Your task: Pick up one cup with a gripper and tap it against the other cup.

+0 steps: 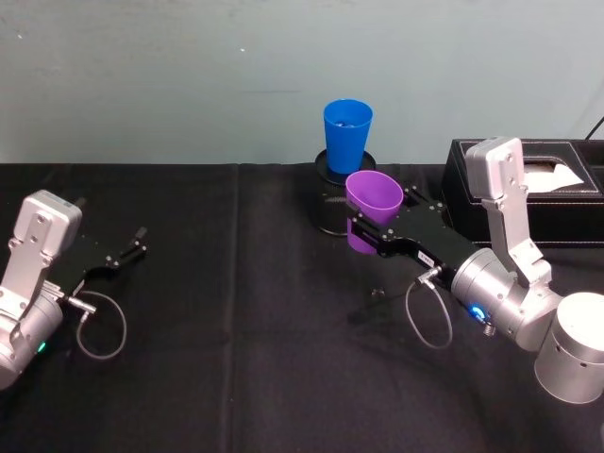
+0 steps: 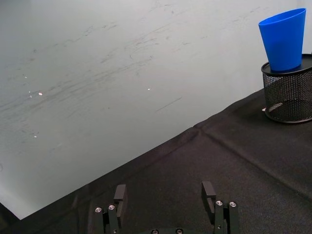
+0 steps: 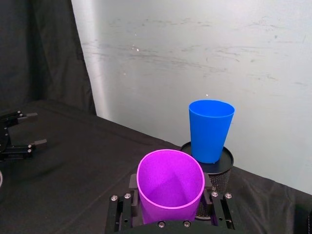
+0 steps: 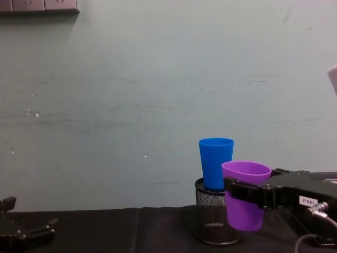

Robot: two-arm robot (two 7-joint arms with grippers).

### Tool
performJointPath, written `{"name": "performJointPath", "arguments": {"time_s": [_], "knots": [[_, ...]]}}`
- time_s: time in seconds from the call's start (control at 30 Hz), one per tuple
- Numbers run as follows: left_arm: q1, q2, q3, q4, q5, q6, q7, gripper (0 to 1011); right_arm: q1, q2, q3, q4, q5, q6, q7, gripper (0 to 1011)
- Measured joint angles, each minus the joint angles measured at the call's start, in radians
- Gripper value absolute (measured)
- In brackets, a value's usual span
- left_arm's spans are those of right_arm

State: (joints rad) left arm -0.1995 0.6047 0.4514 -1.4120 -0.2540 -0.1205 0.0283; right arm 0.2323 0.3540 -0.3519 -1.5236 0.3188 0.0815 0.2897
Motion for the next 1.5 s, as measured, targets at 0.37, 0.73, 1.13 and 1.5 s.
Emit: {"name": "performJointPath", "arguments": {"time_s": [0.37, 0.73, 1.13, 1.5], "knots": [[0.0, 0.0, 0.0, 0.0, 0.0, 0.0, 0.0, 1000, 0.0, 0.0, 0.0, 0.0, 0.0, 0.0, 0.0, 726], [0.0, 0.0, 0.0, 0.0, 0.0, 0.0, 0.0, 1000, 0.0, 0.0, 0.0, 0.0, 0.0, 0.0, 0.0, 726], [0.0, 0.0, 0.0, 0.0, 0.0, 0.0, 0.0, 1000, 0.0, 0.0, 0.0, 0.0, 0.0, 0.0, 0.0, 726], [0.0, 0.0, 0.0, 0.0, 0.0, 0.0, 0.0, 1000, 0.0, 0.0, 0.0, 0.0, 0.0, 0.0, 0.0, 726]]}}
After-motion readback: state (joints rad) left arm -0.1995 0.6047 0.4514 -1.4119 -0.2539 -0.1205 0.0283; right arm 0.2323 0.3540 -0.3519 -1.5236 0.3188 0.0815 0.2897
